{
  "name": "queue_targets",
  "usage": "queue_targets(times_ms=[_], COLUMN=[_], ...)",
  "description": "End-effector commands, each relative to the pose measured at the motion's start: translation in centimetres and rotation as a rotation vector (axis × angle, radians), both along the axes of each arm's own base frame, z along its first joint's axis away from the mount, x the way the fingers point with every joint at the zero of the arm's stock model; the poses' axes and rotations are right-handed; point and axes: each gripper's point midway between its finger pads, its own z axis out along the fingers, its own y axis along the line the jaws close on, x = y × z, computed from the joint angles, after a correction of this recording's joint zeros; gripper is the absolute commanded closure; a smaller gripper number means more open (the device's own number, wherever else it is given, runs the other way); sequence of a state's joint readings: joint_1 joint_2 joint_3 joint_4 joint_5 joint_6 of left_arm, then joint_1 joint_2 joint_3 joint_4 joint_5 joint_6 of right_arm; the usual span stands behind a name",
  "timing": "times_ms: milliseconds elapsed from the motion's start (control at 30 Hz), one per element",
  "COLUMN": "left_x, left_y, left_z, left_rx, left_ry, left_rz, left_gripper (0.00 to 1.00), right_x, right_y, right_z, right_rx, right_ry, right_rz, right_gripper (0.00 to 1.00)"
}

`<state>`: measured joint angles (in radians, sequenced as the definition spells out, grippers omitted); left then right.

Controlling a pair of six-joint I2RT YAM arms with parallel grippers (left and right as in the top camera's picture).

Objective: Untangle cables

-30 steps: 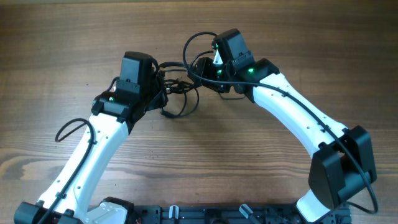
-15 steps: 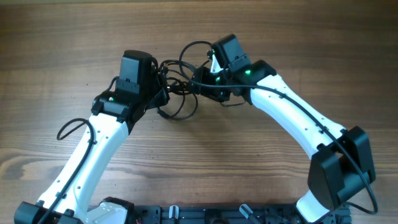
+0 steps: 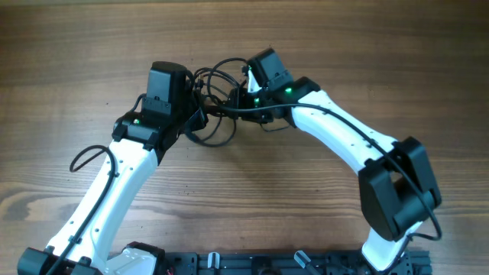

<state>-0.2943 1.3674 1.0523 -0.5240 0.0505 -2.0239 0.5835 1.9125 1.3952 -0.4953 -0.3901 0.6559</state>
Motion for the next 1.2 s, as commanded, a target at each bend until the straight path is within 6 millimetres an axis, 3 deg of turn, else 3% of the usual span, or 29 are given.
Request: queue_targets(times_ms=[0,133,267,400,533,633,733,800,867,933,1067,1167], left_x=[0.3,0.3,0.3,0.3,0.3,0.3,0.2,0.0,-0.2,-0.4,-1.1,-2.0], left_y=[-0.4,-0.5,-0.5,-0.5,-0.5,-0.5,-0.5,-0.2,0.9,1.9,5.1,6.9], left_z=[0.7,0.7,0.7,0.7,0.7,0.7,0.6,0.3,-0.2,-0.5,-1.2,-1.6], left_rx=[-0.094,-0.095,-0.095,-0.095,-0.095,-0.094,-0.092,-0.080,-0.032,0.014,0.166,0.324], left_ry=[0.015,0.015,0.015,0.015,0.015,0.016,0.021,0.034,0.046,0.051,0.068,0.088], left_rz=[0.082,0.080,0.080,0.080,0.080,0.080,0.081,0.089,0.126,0.162,0.265,0.223], left_gripper=[0.96,0.96,0.96,0.96,0.96,0.96,0.96,0.96,0.96,0.96,0.96,0.96], right_x=[0.2,0.9,0.5,-0.8,-1.3,-1.7,-2.1,-2.7,-3.5,-3.4,-3.6,-3.3], right_y=[0.4,0.3,0.4,1.7,3.0,3.6,3.2,2.8,2.8,1.4,-3.3,-9.4], right_z=[-1.4,-1.4,-2.9,-3.9,-4.1,-4.7,-5.3,-5.5,-4.2,-3.1,0.2,0.4], right_rx=[-0.018,-0.010,0.025,0.074,0.096,0.086,0.039,0.022,0.085,0.084,0.019,-0.228], right_ry=[-0.024,-0.002,0.163,0.296,0.306,0.289,0.209,0.188,0.153,0.109,-0.017,-0.038], right_rz=[0.022,-0.067,-0.238,-0.273,-0.249,-0.211,-0.077,0.012,0.170,0.239,0.403,0.407], right_gripper=[0.49,0.53,0.51,0.48,0.50,0.69,0.96,0.96,0.96,0.96,0.96,0.96])
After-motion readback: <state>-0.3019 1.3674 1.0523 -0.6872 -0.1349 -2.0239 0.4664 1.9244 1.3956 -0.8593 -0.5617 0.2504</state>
